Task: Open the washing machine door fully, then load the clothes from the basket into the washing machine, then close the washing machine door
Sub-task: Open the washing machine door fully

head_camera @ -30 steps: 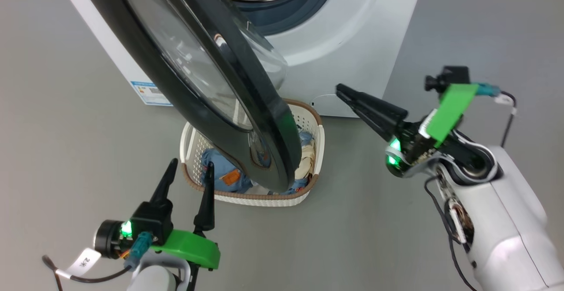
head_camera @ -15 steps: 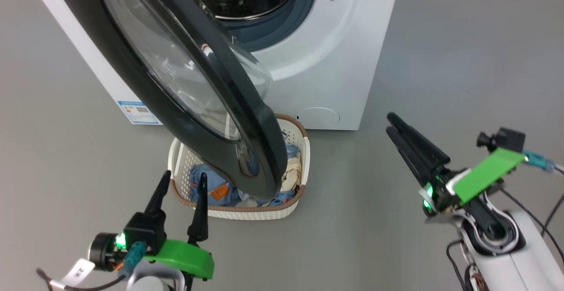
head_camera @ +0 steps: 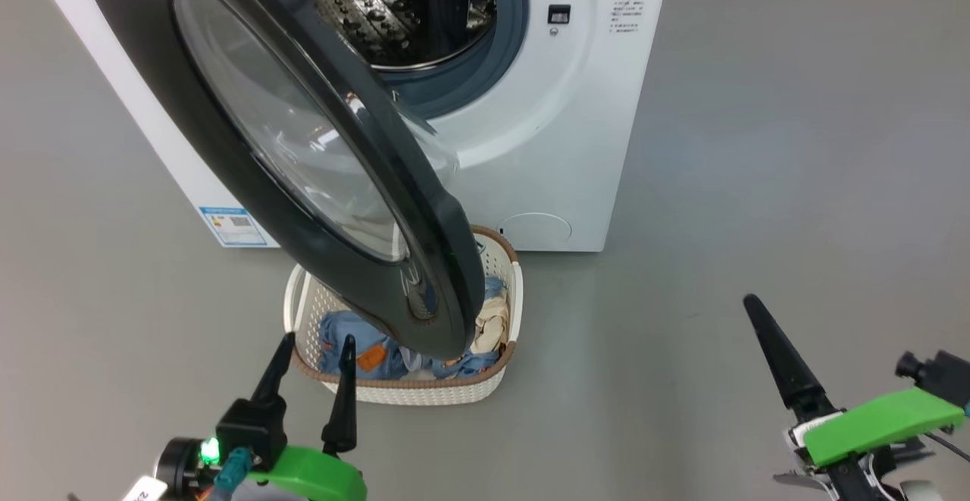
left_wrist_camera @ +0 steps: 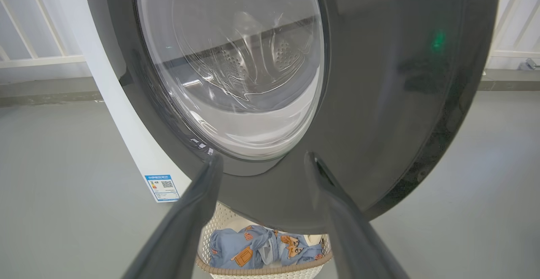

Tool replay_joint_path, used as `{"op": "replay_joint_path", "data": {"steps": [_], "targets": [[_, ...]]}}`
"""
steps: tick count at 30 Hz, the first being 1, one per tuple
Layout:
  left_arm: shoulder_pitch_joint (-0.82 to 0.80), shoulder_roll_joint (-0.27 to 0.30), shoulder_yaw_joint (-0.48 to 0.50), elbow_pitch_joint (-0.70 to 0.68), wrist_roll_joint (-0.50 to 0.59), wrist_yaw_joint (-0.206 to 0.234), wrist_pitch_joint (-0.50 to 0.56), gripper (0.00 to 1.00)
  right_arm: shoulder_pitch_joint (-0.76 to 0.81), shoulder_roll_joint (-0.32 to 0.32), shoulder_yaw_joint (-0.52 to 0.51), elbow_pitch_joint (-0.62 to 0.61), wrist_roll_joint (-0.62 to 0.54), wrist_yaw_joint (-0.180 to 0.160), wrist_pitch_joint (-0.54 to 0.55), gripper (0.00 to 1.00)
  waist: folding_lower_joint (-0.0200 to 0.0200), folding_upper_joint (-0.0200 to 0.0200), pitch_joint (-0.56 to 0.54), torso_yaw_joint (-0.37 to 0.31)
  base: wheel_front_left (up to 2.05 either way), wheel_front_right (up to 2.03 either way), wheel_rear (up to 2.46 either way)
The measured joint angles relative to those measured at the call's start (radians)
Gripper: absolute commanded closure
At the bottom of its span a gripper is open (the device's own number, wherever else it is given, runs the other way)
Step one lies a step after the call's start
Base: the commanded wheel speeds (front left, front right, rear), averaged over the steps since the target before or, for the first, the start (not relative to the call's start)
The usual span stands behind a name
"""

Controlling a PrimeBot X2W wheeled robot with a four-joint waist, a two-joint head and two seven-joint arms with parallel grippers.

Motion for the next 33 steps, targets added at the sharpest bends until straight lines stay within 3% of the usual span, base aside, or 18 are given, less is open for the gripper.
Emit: {"op": "replay_joint_path", "data": {"steps": [3, 11, 18, 21, 27, 33], "targets": [[0.009, 0.001, -0.001, 0.003, 0.0, 0.0, 0.0, 0.0, 0.027, -0.003, -0.005, 0.001, -0.102, 0.0, -0.085, 0.0, 0.0, 0.0, -0.013, -0.002, 0.0, 0.0, 0.0], [0.027, 0.001, 0.0, 0.01, 0.007, -0.001, 0.0, 0.0, 0.044, -0.026, -0.064, 0.035, -0.551, 0.0, -0.284, 0.0, -0.0001, 0.0, -0.041, -0.007, 0.0, 0.0, 0.0], [0.045, 0.002, 0.007, 0.012, 0.007, -0.008, 0.0, 0.0, 0.065, 0.027, -0.15, 0.007, -0.947, 0.0, -0.323, 0.0, -0.0001, 0.0, -0.062, -0.012, 0.0, 0.0, 0.0], [0.045, 0.002, 0.009, 0.012, 0.007, -0.009, 0.0, 0.0, 0.08, 0.046, -0.16, 0.001, -1.067, 0.0, -0.323, 0.0, -0.0001, 0.0, -0.062, -0.013, 0.0, 0.0, 0.0], [0.045, 0.002, 0.01, 0.012, 0.007, -0.009, 0.0, 0.0, 0.09, 0.075, -0.149, 0.013, -1.17, 0.0, -0.324, 0.0, -0.0001, 0.0, -0.061, -0.015, 0.0, 0.0, 0.0], [0.045, 0.002, 0.013, 0.012, 0.011, -0.01, 0.0, 0.0, 0.11, 0.095, -0.141, 0.045, -1.192, 0.0, -0.337, 0.0, 0.0, 0.0, -0.064, -0.014, 0.0, 0.0, 0.0]]}}
